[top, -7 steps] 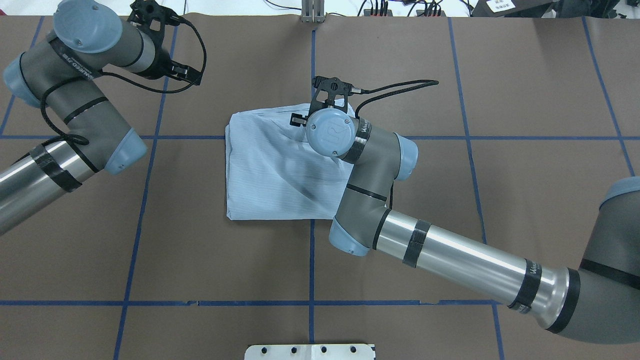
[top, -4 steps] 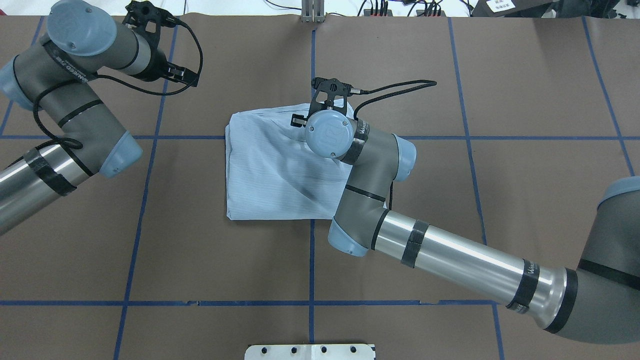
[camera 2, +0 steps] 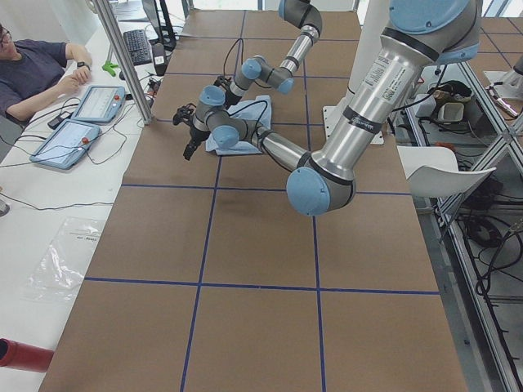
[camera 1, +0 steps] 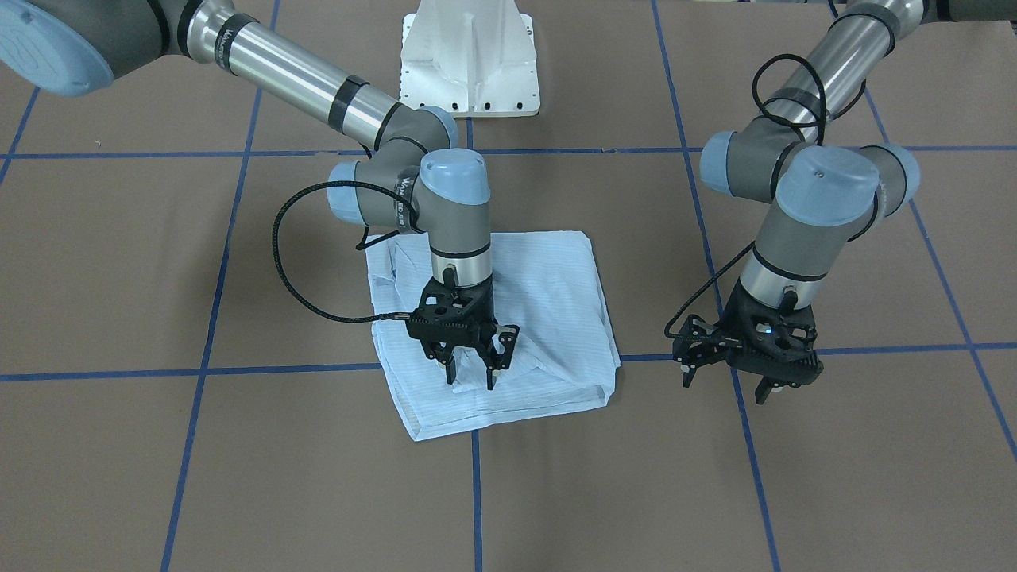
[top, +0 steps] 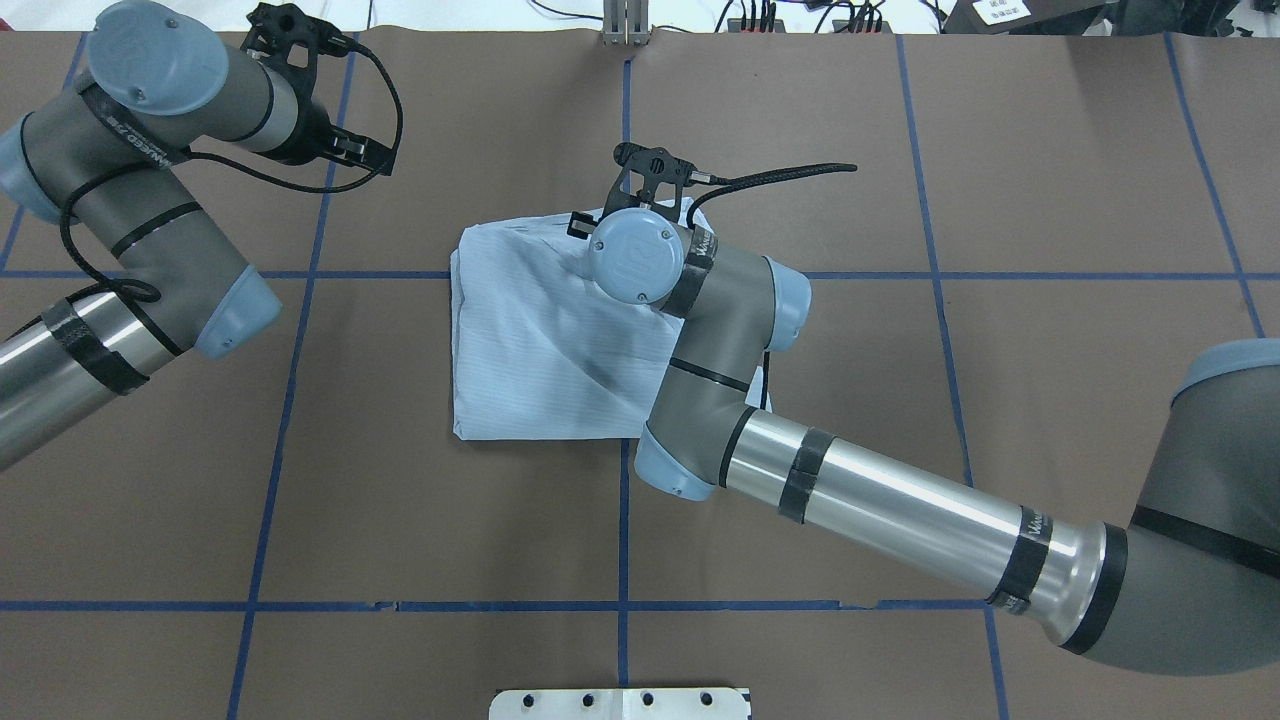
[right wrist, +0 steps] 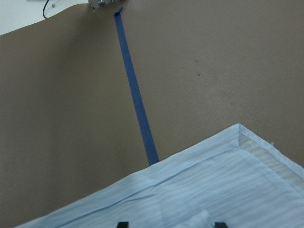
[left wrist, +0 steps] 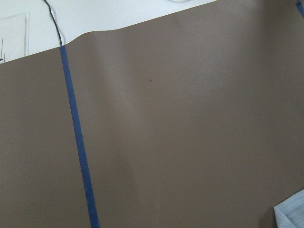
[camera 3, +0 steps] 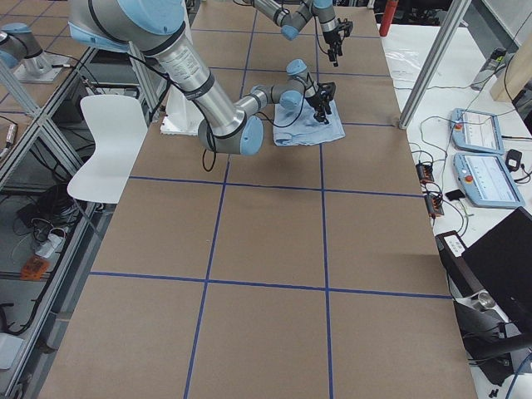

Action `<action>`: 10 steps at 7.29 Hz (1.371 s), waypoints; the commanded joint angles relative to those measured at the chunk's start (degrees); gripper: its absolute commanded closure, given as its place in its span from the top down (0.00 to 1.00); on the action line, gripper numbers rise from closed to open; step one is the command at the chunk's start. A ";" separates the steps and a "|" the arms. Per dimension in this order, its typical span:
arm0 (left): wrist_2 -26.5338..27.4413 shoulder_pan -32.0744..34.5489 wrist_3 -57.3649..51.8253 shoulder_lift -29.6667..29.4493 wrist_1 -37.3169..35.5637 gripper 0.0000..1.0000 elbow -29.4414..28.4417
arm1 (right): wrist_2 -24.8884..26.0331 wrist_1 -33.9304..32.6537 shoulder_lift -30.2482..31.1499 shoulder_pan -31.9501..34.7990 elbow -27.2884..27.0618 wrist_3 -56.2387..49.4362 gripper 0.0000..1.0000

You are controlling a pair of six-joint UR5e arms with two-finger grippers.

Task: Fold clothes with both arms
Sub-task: 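Press the folded shirt flat with the right gripper while the left gripper withdraws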

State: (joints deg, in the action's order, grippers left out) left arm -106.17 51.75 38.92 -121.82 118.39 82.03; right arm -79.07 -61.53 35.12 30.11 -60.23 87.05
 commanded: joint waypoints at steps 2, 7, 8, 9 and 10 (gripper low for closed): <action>0.00 -0.07 0.10 0.00 0.00 1.00 0.06 | 0.06 -4.02 -1.63 0.04 1.34 1.63 0.27; 0.00 -0.07 0.53 0.00 0.00 1.00 0.15 | -0.82 -12.85 -1.46 1.08 -3.81 0.68 0.00; 0.00 0.02 0.89 0.00 0.00 1.00 0.49 | -0.82 -14.74 -1.20 1.44 -4.45 0.41 0.00; 0.00 0.02 0.89 0.00 0.00 1.00 0.59 | -0.73 -14.93 -0.85 2.23 -4.46 0.14 0.00; 0.09 0.02 0.89 0.00 0.00 1.00 0.67 | -0.56 -14.84 -0.32 2.49 -4.37 -0.12 0.00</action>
State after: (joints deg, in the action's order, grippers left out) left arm -106.15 51.75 39.75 -121.82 118.39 82.57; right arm -79.78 -75.89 34.26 32.08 -64.44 87.27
